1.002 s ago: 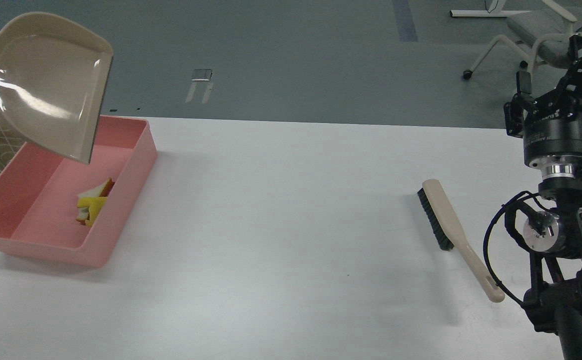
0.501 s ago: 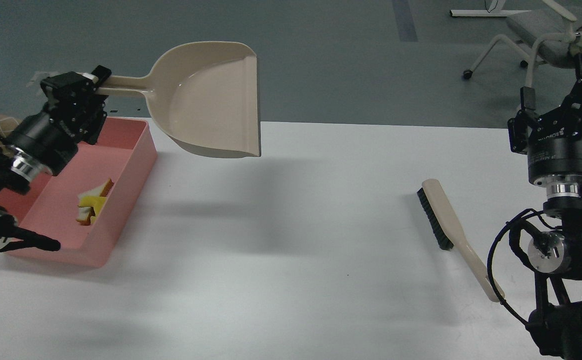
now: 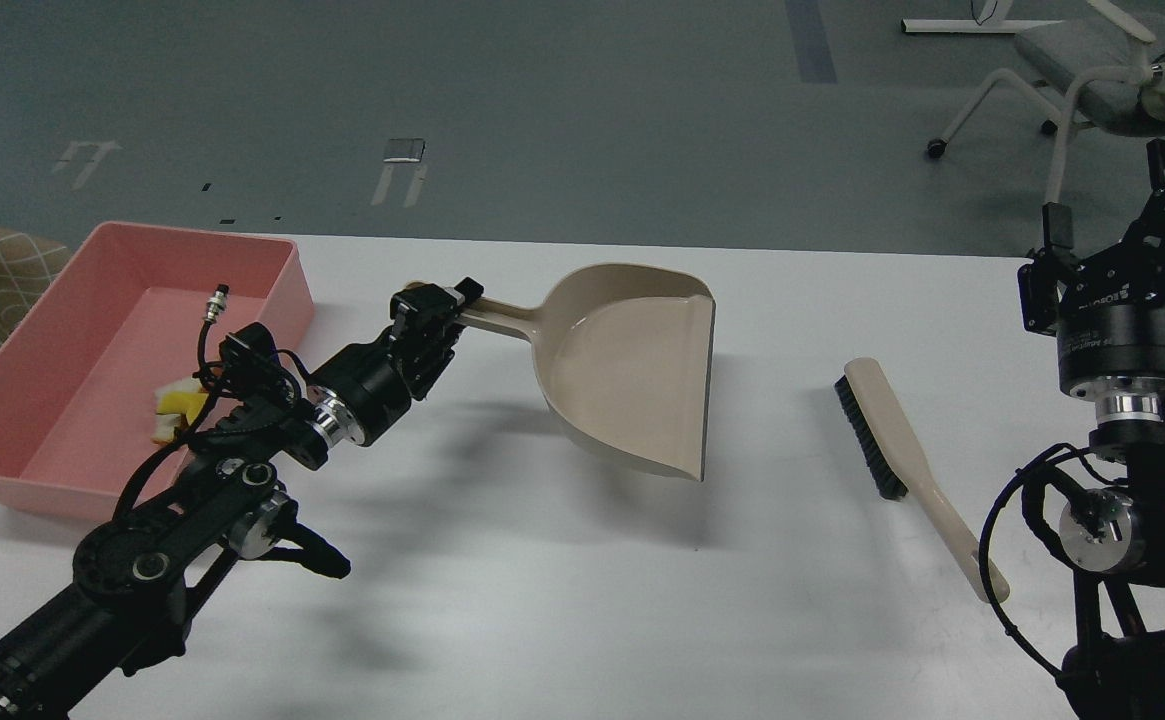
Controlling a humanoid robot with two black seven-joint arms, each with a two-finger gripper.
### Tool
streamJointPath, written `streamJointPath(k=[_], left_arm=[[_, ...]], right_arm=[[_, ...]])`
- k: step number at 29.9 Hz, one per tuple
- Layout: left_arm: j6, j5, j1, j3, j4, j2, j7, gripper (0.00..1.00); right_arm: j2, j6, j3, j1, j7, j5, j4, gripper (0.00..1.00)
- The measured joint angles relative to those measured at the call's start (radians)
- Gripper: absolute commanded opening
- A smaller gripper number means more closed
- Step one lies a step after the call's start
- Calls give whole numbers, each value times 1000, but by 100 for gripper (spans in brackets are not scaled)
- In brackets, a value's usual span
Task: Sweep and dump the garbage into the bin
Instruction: 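Bring the dustpan back and lower it onto the table with the left gripper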
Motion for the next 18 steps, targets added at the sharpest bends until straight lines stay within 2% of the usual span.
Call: streamJointPath(k=[6, 13, 18], left_arm=[[59, 24, -1, 3, 74, -81, -9, 0], [99, 19, -1, 4, 150, -91, -76, 0], [105, 23, 8, 6, 156, -81, -90, 0]], right_arm=[[0, 0, -5, -4, 0, 0, 9, 97], [0, 3, -5, -3, -2, 0, 10, 97], [0, 3, -7, -5, -2, 0, 10, 97]])
